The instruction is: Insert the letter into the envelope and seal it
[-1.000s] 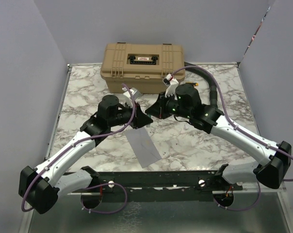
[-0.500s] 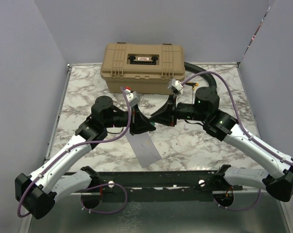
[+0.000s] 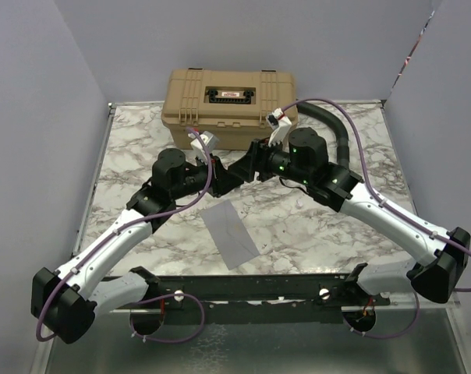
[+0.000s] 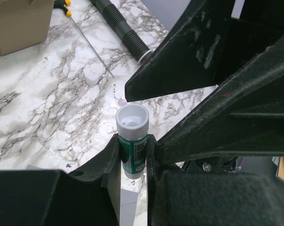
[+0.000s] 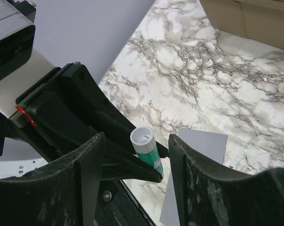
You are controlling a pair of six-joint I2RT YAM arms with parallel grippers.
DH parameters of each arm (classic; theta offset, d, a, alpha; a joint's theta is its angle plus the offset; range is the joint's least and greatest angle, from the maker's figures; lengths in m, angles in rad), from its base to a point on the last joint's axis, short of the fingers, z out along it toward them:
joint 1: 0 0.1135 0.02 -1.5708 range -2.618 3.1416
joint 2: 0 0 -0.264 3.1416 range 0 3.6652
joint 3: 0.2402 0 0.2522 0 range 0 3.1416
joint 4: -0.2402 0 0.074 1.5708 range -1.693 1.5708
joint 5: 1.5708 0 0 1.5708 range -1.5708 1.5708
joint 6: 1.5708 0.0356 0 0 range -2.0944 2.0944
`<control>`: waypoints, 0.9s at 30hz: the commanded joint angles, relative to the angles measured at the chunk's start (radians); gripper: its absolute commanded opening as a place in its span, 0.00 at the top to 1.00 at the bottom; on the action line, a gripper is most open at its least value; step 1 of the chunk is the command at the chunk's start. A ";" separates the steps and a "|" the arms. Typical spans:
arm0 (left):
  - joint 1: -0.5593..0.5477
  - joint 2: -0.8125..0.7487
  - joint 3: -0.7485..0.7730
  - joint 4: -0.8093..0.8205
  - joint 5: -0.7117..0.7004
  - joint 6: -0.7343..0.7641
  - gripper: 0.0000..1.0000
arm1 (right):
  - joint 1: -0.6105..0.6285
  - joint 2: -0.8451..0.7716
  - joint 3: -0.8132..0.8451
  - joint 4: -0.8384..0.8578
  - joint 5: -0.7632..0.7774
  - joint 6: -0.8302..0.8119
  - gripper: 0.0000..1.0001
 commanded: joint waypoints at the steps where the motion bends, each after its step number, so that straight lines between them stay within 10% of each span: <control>1: 0.002 0.026 0.011 -0.002 -0.103 -0.057 1.00 | 0.012 0.011 0.013 -0.041 0.043 0.045 0.40; 14: 0.001 0.008 -0.012 0.046 -0.058 -0.057 1.00 | 0.011 0.082 0.029 -0.105 0.022 0.036 0.58; 18: 0.001 -0.004 -0.019 0.050 -0.022 -0.043 1.00 | 0.011 0.068 0.013 -0.091 0.021 0.021 0.84; 20: 0.001 -0.005 -0.021 0.050 0.046 -0.032 1.00 | 0.010 0.047 0.002 -0.083 0.015 -0.011 0.99; 27: 0.001 -0.014 -0.013 0.038 0.459 0.038 1.00 | 0.007 -0.138 -0.143 0.112 -0.414 -0.298 1.00</control>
